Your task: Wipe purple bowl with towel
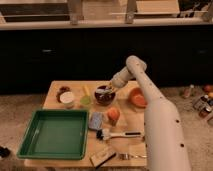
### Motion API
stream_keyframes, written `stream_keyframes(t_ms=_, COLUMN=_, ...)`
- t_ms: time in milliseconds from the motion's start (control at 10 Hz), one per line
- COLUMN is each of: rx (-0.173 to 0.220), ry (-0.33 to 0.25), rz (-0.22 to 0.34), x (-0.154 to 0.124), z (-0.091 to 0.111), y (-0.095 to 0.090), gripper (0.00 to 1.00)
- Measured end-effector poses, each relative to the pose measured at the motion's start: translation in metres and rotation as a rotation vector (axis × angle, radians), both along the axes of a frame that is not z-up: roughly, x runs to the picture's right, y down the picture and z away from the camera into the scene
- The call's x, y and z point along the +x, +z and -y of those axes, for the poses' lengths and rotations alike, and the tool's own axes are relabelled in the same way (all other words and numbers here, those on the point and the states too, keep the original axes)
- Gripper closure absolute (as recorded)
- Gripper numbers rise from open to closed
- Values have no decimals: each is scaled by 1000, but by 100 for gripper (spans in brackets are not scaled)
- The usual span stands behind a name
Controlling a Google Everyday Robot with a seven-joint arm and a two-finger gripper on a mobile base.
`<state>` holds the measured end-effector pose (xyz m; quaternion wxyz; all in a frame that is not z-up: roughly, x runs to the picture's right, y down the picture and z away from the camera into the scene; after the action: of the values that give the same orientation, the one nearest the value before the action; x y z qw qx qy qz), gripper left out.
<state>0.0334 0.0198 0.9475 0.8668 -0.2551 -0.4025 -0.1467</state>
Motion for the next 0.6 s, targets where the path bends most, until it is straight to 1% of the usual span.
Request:
stream_keyframes(t_ms=200, rx=0, ry=-15, rz=21, x=-11, z=2, y=6, gripper=100)
stream_keyframes(t_ms=400, rx=-2, ry=-30, rz=48, x=-20, z=3, y=7, gripper=100)
stream_keyframes(t_ms=600, rx=-6, ry=-58, rz=102, x=-43, z=1, y=4, gripper=100)
